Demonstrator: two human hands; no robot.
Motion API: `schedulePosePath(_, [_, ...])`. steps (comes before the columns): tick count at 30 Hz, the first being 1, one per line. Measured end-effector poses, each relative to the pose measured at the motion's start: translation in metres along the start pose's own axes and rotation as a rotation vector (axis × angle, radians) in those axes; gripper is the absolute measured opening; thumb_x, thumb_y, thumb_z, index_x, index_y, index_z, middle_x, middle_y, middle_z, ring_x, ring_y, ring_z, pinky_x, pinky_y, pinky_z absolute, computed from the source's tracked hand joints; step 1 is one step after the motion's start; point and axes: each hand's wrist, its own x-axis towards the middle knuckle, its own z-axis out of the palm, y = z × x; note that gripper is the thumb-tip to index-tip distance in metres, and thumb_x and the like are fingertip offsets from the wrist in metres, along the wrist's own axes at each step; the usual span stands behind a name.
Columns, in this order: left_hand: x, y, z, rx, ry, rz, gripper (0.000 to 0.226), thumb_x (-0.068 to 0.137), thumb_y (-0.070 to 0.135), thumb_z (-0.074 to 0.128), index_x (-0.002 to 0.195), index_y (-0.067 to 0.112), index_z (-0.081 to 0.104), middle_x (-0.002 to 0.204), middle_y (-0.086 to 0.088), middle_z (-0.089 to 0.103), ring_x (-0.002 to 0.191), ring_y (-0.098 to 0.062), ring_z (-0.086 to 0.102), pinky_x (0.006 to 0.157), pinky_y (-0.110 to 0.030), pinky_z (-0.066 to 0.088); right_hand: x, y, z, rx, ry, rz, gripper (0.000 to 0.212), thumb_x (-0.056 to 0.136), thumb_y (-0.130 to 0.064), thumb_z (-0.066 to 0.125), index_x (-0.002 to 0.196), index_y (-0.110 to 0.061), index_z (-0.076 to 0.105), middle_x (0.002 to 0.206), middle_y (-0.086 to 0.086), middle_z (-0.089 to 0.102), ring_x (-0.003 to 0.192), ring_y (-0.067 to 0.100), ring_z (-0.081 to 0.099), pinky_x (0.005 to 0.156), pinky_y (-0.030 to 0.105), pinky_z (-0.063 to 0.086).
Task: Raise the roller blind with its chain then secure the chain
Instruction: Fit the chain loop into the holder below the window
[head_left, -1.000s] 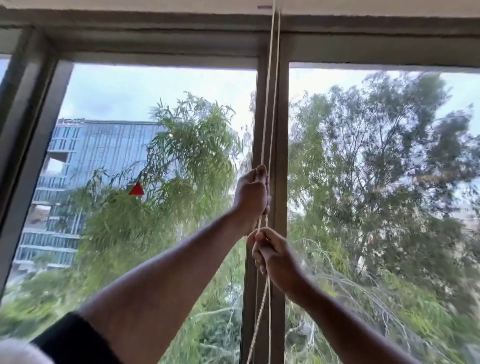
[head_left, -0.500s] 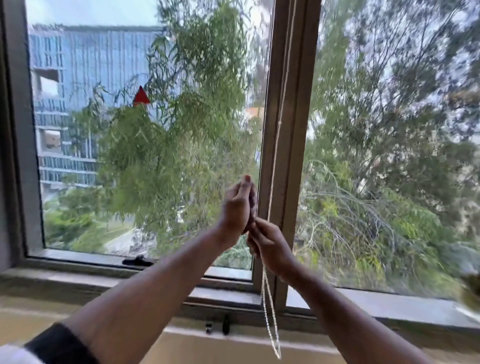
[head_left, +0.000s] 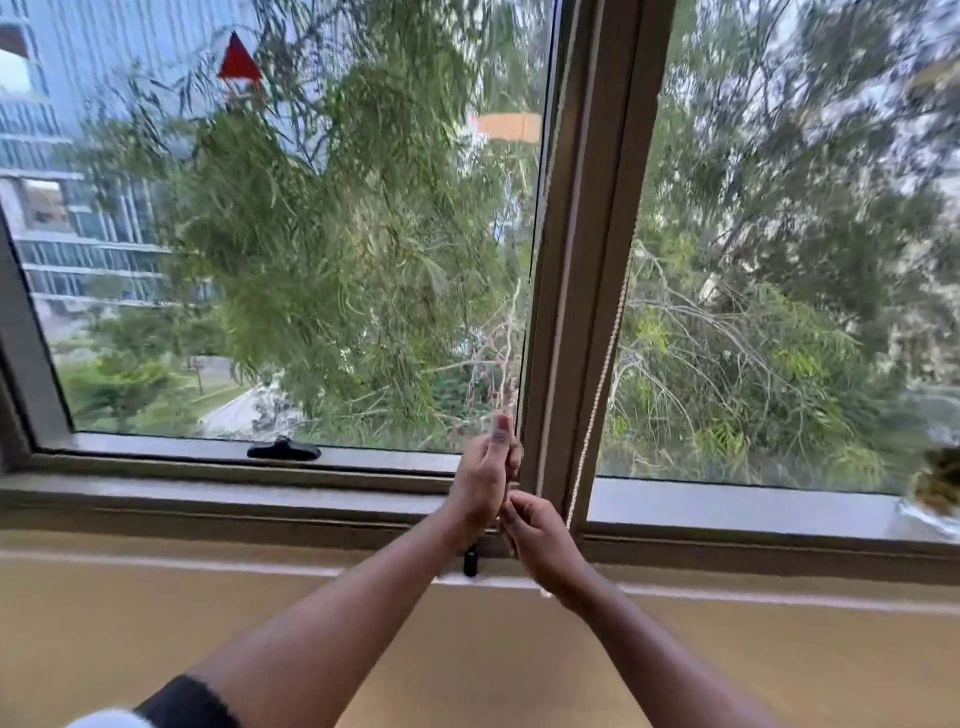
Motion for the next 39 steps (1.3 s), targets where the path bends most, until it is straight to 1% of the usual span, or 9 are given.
schedulePosePath(3, [-0.004,-0.034,-0.010,0.142,-0.050,0.002,0.059,0.101,0.057,0.031,0.056,0.020,0.042,0.049,0.006,0.032,0.040,-0.004,0.026,0.040,-0.019,0.021,-0.008,0.022,0.012,-0.133,0.022,0.051,0.049,0.108,-0.016,0.049,0.065,-0.036,0.063,0.052,-0.018,0.052,0.052,-0.001,0.038,0.055,0.026,0.029])
schedulePosePath(6, [-0.012,-0.069,-0.018,0.292,-0.146,-0.028,0.069,0.088,0.079,0.031,0.056,0.022,0.050,0.045,0.010,0.043,0.041,-0.006,0.038,0.041,-0.022,0.030,-0.014,0.042,0.020,-0.302,0.036,0.130,0.040,0.101,-0.012,0.053,0.073,-0.035,0.070,0.063,-0.016,0.066,0.058,0.001,0.055,0.057,0.034,0.044])
schedulePosePath(10, [-0.018,-0.102,-0.023,0.377,-0.214,-0.049,0.076,0.086,0.084,0.023,0.061,0.019,0.054,0.049,0.009,0.051,0.045,-0.009,0.045,0.047,-0.027,0.036,-0.019,0.057,0.022,-0.561,-0.012,0.177,0.021,0.098,-0.021,0.049,0.100,-0.012,0.068,0.096,0.014,0.077,0.087,0.035,0.069,0.071,0.047,0.054])
schedulePosePath(14, [-0.017,-0.129,-0.023,0.395,-0.198,-0.068,0.081,0.089,0.082,0.019,0.064,0.011,0.051,0.058,-0.006,0.056,0.056,-0.026,0.054,0.057,-0.042,0.043,-0.016,0.076,0.024,-0.675,-0.094,0.123,0.024,0.094,-0.014,0.040,0.096,-0.006,0.062,0.093,0.023,0.074,0.082,0.045,0.066,0.065,0.050,0.053])
schedulePosePath(20, [-0.001,-0.160,-0.020,0.256,0.074,-0.062,0.076,0.078,0.090,0.029,0.060,0.017,0.038,0.056,0.004,0.032,0.058,-0.018,0.028,0.055,-0.046,0.023,0.012,0.109,0.020,-0.634,-0.111,-0.124,0.036,0.092,-0.004,0.041,0.111,-0.025,0.063,0.108,-0.001,0.071,0.096,0.016,0.061,0.078,0.029,0.051])
schedulePosePath(25, [0.008,-0.188,-0.020,0.258,0.233,-0.060,0.067,0.083,0.085,0.035,0.052,0.026,0.038,0.050,0.010,0.036,0.052,-0.015,0.031,0.050,-0.044,0.026,0.027,0.149,0.010,-0.752,-0.099,-0.432,0.016,0.100,-0.007,0.048,0.106,-0.005,0.062,0.098,0.008,0.059,0.086,0.023,0.050,0.073,0.030,0.039])
schedulePosePath(28, [0.019,-0.197,-0.016,0.273,0.294,-0.064,0.065,0.084,0.083,0.037,0.052,0.027,0.041,0.050,0.010,0.038,0.052,-0.016,0.033,0.050,-0.050,0.029,0.035,0.174,0.004,-0.778,-0.067,-0.657,0.023,0.091,0.002,0.057,0.114,-0.001,0.061,0.105,0.015,0.064,0.096,0.031,0.057,0.091,0.036,0.051])
schedulePosePath(34, [0.028,-0.205,-0.003,0.402,0.396,-0.088,0.068,0.084,0.083,0.034,0.052,0.024,0.043,0.049,0.002,0.043,0.049,-0.018,0.039,0.049,-0.052,0.035,0.043,0.204,0.003,-0.683,-0.065,-0.646,0.032,0.092,-0.004,0.062,0.123,0.006,0.063,0.120,0.019,0.063,0.121,0.038,0.055,0.115,0.042,0.044])
schedulePosePath(39, [0.036,-0.205,0.006,0.348,0.472,-0.090,0.063,0.092,0.074,0.034,0.051,0.029,0.049,0.044,0.006,0.047,0.043,-0.013,0.043,0.048,-0.033,0.035,0.049,0.216,-0.003,-0.435,-0.017,-0.650,0.031,0.087,0.006,0.060,0.117,0.001,0.062,0.127,0.016,0.056,0.136,0.032,0.045,0.121,0.039,0.035])
